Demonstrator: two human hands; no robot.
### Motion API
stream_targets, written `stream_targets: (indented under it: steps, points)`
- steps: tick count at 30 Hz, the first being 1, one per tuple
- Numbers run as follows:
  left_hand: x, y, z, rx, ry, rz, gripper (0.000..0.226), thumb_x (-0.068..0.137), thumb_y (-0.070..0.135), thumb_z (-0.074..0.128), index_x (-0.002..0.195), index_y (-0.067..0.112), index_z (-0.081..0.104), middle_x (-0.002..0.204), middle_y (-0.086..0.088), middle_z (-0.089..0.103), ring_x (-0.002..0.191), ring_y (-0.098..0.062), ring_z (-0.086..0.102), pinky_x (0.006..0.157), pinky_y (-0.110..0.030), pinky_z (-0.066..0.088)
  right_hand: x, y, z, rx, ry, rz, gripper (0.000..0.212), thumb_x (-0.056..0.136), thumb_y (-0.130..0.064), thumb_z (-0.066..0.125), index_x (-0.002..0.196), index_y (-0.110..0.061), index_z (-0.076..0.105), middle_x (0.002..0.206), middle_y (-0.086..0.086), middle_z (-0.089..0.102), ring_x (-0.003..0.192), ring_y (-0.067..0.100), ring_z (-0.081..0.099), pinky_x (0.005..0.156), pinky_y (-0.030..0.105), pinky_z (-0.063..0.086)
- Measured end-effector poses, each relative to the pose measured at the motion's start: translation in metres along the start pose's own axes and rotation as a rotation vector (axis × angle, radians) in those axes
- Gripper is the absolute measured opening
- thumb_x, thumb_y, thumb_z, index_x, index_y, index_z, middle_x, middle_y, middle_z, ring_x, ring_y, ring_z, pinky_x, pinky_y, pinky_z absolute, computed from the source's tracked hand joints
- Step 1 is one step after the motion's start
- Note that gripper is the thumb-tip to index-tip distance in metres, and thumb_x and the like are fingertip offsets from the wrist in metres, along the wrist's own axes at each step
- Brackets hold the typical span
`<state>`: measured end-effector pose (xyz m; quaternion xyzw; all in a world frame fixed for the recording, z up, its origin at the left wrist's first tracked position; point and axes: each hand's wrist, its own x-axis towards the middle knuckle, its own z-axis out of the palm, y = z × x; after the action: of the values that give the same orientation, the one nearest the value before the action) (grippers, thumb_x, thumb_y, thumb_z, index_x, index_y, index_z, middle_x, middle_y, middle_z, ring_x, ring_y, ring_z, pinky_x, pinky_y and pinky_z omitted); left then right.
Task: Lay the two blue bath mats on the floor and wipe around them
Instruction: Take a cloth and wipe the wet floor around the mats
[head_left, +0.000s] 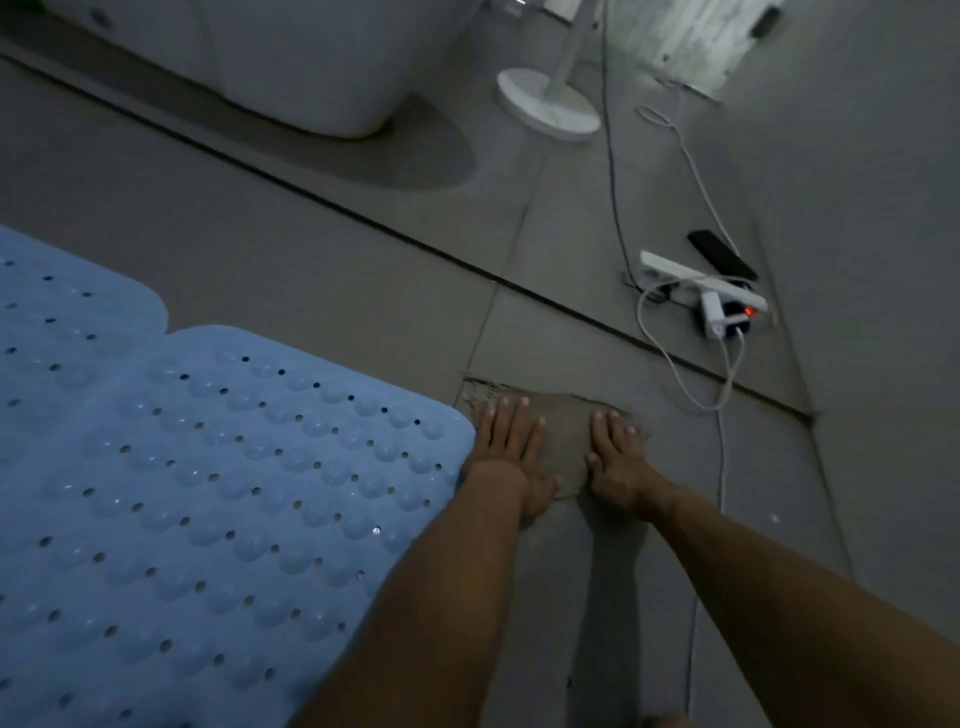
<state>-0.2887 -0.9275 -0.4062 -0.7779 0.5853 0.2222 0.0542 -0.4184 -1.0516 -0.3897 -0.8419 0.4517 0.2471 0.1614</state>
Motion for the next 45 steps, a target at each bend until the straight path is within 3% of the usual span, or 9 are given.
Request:
stream_targets:
  steps: [12, 16, 20, 23, 26, 30, 35, 38, 45]
  points:
    - [-0.041, 0.0, 0.016, 0.079, -0.053, 0.057, 0.077, 0.097, 0.059, 0.014, 0.152, 0.013, -0.016, 0.154, -0.017, -0.033, 0.141, -0.037, -0.032, 0.115, -0.049, -0.021, -0.069, -0.011, 0.044, 0.164, 0.045, -0.003, 0.064, 0.106, -0.036, 0.023, 0.157, -0.021, -0.012, 0.164, 0.005, -0.023, 0.151, 0.031, -0.018, 0.121, 0.048, -0.004]
    - [-0.063, 0.003, 0.027, 0.068, -0.005, 0.1, 0.077, 0.098, 0.058, 0.016, 0.153, 0.012, -0.011, 0.155, -0.019, -0.029, 0.142, -0.037, -0.03, 0.113, -0.047, -0.021, -0.09, -0.002, 0.045, 0.171, 0.125, -0.032, 0.063, 0.103, -0.043, 0.035, 0.158, -0.026, 0.009, 0.166, 0.001, -0.002, 0.152, 0.028, 0.003, 0.121, 0.047, 0.019]
    - [-0.087, 0.006, 0.029, 0.121, 0.114, 0.176, 0.067, 0.1, 0.052, 0.024, 0.151, 0.008, 0.018, 0.159, -0.023, 0.003, 0.145, -0.041, 0.006, 0.12, -0.051, 0.001, -0.116, 0.002, 0.056, 0.028, 0.36, -0.066, 0.044, 0.098, -0.05, 0.045, 0.136, -0.029, 0.048, 0.138, 0.006, 0.043, 0.128, 0.028, 0.042, 0.093, 0.04, 0.046]
    - [-0.101, 0.006, 0.032, 0.086, 0.31, 0.252, 0.044, 0.097, 0.045, 0.037, 0.125, 0.012, 0.045, 0.138, -0.016, 0.04, 0.12, -0.035, 0.039, 0.104, -0.044, 0.03, -0.128, 0.001, 0.061, -0.021, 0.41, -0.103, 0.038, 0.098, -0.051, 0.044, 0.122, -0.024, 0.053, 0.12, 0.006, 0.052, 0.109, 0.027, 0.053, 0.08, 0.036, 0.046]
    - [-0.113, 0.01, 0.032, -0.013, 0.384, 0.293, 0.025, 0.089, 0.039, 0.047, 0.1, 0.017, 0.052, 0.11, -0.007, 0.053, 0.099, -0.026, 0.047, 0.085, -0.036, 0.034, -0.129, -0.006, 0.054, -0.007, 0.305, -0.158, 0.028, 0.094, -0.047, 0.048, 0.103, -0.02, 0.049, 0.114, 0.009, 0.059, 0.098, 0.03, 0.059, 0.075, 0.034, 0.041]
    - [-0.117, 0.005, 0.015, -0.233, 0.208, 0.206, 0.02, 0.071, 0.035, 0.066, 0.081, 0.022, 0.055, 0.089, 0.002, 0.06, 0.085, -0.02, 0.054, 0.074, -0.031, 0.039, -0.117, -0.019, 0.031, 0.014, -0.01, -0.196, 0.031, 0.08, -0.044, 0.068, 0.092, -0.02, 0.052, 0.102, 0.011, 0.064, 0.086, 0.027, 0.056, 0.072, 0.032, 0.044]
    - [-0.109, -0.014, -0.041, -0.363, -0.316, -0.042, 0.055, 0.064, 0.033, 0.082, 0.113, 0.023, 0.06, 0.101, 0.007, 0.063, 0.093, -0.016, 0.06, 0.081, -0.029, 0.051, -0.082, -0.047, -0.011, 0.031, -0.523, -0.101, 0.065, 0.052, -0.048, 0.088, 0.101, -0.006, 0.076, 0.104, 0.015, 0.075, 0.091, 0.029, 0.072, 0.087, 0.047, 0.059]
    - [-0.108, -0.028, -0.076, -0.314, -0.592, -0.122, 0.051, 0.073, 0.034, 0.078, 0.119, 0.016, 0.067, 0.115, -0.001, 0.068, 0.099, -0.018, 0.063, 0.087, -0.029, 0.052, -0.076, -0.074, -0.041, 0.0, -0.762, -0.076, 0.063, 0.066, -0.039, 0.083, 0.116, -0.004, 0.071, 0.111, 0.014, 0.073, 0.1, 0.031, 0.07, 0.093, 0.047, 0.056]
    - [-0.156, -0.024, -0.19, -0.475, -0.815, -0.313, 0.044, 0.081, 0.025, 0.072, 0.122, 0.01, 0.065, 0.12, -0.008, 0.064, 0.104, -0.023, 0.06, 0.088, -0.032, 0.052, -0.133, -0.11, -0.149, 0.032, -0.727, -0.225, 0.044, 0.061, -0.038, 0.074, 0.099, -0.014, 0.075, 0.104, 0.01, 0.075, 0.097, 0.03, 0.072, 0.088, 0.047, 0.059]
